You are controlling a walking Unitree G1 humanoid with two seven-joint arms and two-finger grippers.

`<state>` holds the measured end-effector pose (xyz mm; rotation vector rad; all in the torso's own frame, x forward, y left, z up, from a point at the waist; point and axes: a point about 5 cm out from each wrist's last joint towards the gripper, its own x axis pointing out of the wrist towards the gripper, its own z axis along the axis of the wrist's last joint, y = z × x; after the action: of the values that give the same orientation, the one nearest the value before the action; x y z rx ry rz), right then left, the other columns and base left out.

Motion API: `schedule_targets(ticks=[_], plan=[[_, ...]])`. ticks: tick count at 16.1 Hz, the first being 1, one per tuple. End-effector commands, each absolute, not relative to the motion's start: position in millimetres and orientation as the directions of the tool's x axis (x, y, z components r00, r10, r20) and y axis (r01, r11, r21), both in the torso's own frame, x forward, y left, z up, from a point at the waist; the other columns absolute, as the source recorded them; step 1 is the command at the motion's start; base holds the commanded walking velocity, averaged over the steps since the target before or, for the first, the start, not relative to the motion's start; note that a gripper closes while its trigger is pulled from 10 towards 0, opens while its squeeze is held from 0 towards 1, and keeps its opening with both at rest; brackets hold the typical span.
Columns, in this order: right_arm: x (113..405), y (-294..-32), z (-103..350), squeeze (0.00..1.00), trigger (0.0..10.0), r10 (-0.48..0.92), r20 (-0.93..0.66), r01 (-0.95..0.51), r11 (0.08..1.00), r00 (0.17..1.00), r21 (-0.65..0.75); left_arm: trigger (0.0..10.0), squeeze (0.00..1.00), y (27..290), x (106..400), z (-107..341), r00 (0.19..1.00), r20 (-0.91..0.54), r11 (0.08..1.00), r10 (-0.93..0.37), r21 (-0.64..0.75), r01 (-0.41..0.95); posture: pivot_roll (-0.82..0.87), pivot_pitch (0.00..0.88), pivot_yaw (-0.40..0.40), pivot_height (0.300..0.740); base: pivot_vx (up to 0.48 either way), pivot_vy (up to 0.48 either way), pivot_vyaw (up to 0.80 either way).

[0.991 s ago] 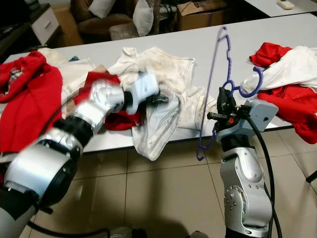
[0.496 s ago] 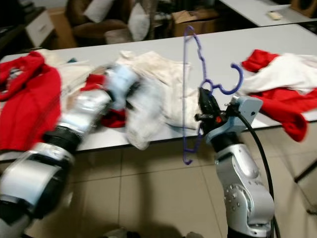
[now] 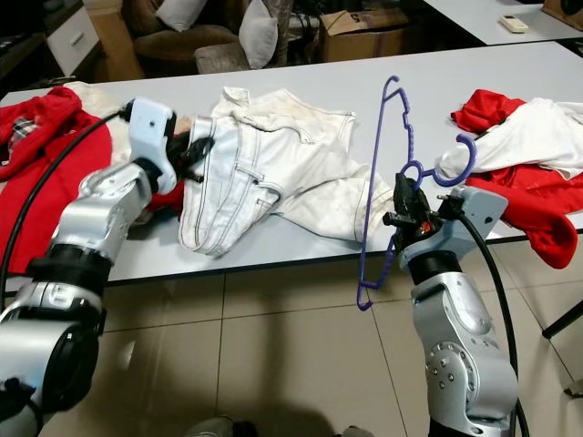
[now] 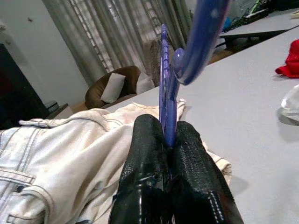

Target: Hang hanger

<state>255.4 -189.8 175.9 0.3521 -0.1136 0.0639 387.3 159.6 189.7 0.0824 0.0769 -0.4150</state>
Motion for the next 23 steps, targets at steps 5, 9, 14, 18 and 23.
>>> schedule_targets(ticks=[5, 9, 14, 18, 23], plan=[[252.9, -184.8, 177.6, 0.00, 10.0, 0.068, 0.124, -0.108, 0.932, 0.990, 0.347, 10.0, 0.00, 175.4, 370.4, 205.4, 0.901, 0.026, 0.874, -0.433, -0.234, 0.427, -0.14, 0.000, 0.088, 0.740, 0.000, 0.000, 0.00], [253.3, -183.8, 179.1, 0.00, 10.0, 0.072, 0.128, -0.113, 0.930, 0.989, 0.349, 10.0, 0.00, 179.0, 363.3, 205.8, 0.874, 0.043, 0.814, -0.484, -0.343, 0.468, -0.14, 0.000, 0.093, 0.740, 0.000, 0.000, 0.00], [253.3, -183.3, 179.7, 0.00, 10.0, 0.071, 0.131, -0.114, 0.928, 0.989, 0.355, 10.0, 0.00, 169.1, 357.3, 190.0, 0.844, -0.060, 0.813, -0.533, -0.312, 0.492, -0.14, 0.000, 0.094, 0.740, 0.000, 0.000, 0.00], [253.8, -182.0, 179.8, 0.00, 10.0, 0.074, 0.133, -0.118, 0.925, 0.988, 0.360, 10.0, 0.00, 155.7, 352.6, 193.0, 0.788, -0.015, 0.745, -0.615, -0.337, 0.575, -0.14, 0.000, 0.097, 0.740, 0.000, 0.000, 0.00], [255.2, -180.4, 180.0, 0.00, 10.0, 0.080, 0.134, -0.124, 0.924, 0.988, 0.363, 0.0, 0.00, 150.9, 364.7, 182.9, 0.843, -0.092, 0.827, -0.530, -0.278, 0.489, -0.14, 0.000, 0.097, 0.740, 0.000, 0.000, 0.00]])
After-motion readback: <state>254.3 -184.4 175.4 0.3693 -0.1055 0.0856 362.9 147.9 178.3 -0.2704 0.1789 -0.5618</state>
